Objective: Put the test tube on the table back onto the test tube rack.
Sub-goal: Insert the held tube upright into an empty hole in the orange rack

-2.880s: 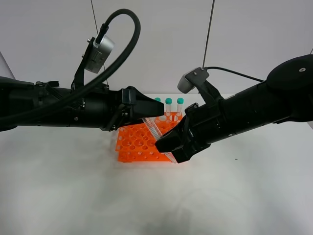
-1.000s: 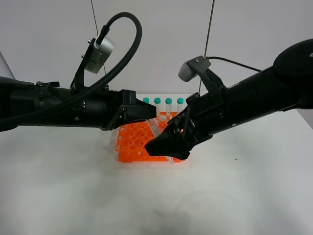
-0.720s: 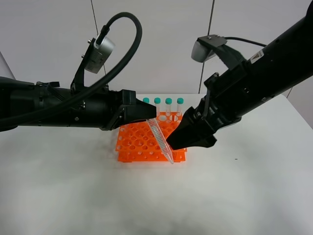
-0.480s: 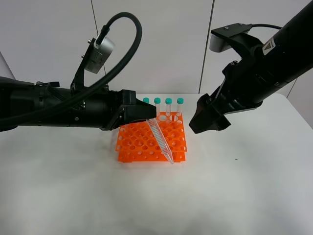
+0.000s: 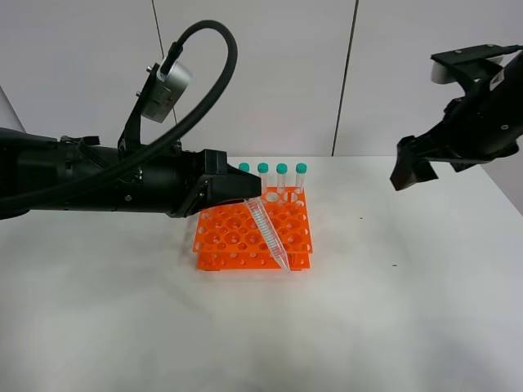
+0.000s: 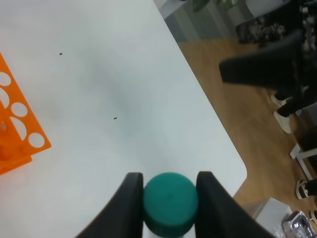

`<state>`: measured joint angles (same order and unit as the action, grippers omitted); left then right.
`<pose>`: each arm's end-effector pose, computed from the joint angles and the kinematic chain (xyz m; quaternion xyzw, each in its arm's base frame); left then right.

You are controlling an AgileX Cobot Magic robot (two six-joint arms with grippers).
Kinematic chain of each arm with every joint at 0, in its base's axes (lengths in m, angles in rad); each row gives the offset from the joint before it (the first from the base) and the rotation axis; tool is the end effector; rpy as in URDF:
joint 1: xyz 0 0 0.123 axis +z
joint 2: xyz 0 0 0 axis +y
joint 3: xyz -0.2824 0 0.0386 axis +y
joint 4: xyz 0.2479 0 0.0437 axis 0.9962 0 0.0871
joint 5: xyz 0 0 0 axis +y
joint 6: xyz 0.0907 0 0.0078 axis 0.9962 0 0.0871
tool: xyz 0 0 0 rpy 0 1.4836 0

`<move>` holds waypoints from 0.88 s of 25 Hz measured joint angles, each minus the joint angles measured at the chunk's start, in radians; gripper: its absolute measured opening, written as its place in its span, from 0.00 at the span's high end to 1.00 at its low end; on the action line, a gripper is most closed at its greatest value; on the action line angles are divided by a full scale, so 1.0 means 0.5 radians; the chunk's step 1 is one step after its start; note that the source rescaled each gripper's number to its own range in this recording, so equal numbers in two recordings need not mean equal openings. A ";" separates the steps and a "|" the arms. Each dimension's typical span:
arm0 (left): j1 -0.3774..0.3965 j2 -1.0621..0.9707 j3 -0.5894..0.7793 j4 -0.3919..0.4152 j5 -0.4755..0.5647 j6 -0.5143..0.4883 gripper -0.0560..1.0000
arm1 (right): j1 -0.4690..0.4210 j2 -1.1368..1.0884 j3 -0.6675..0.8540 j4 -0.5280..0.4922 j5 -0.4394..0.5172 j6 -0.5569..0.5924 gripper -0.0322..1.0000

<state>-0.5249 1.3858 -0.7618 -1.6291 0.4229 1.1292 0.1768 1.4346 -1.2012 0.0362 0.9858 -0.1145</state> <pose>0.2280 -0.1753 0.2578 0.1141 0.8425 -0.4009 0.3412 0.2848 0.0537 0.3108 -0.1352 0.9665 0.0237 0.2170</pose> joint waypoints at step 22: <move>0.000 0.000 0.000 0.000 0.000 0.000 0.95 | -0.226 -0.007 0.057 -0.140 0.442 0.103 0.00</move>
<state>-0.5249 1.3858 -0.7618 -1.6291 0.4228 1.1292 0.0637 1.4309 -1.1724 -0.0337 1.2066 -0.0630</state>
